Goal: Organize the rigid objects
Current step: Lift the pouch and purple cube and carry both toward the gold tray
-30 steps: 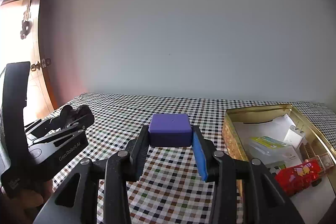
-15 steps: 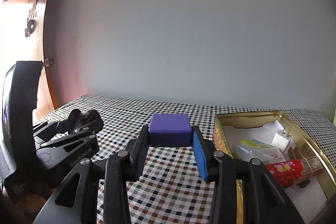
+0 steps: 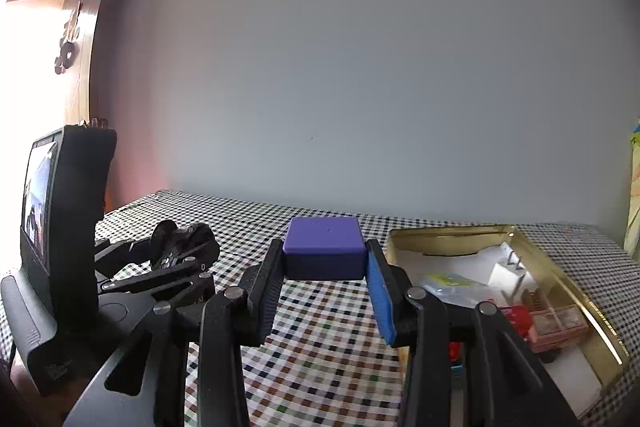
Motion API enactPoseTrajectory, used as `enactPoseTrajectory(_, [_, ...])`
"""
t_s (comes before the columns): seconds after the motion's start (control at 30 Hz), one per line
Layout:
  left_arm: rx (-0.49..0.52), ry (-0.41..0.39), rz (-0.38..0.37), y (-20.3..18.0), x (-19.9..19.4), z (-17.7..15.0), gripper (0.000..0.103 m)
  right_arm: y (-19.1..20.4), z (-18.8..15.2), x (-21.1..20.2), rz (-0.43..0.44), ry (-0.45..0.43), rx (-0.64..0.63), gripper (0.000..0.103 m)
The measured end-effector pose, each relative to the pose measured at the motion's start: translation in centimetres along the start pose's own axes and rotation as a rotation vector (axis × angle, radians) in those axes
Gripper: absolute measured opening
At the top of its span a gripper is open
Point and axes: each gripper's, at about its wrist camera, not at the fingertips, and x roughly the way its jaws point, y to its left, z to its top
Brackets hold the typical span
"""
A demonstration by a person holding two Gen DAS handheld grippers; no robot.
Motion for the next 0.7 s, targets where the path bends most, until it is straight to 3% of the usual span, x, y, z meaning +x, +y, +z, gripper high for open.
enactPoseTrajectory(0.7, [0.02, -0.05, -0.084, -5.1, -1.7, 0.8, 0.044, -6.2, 0.4, -2.4, -0.061, -0.099, 0.076, 0.043])
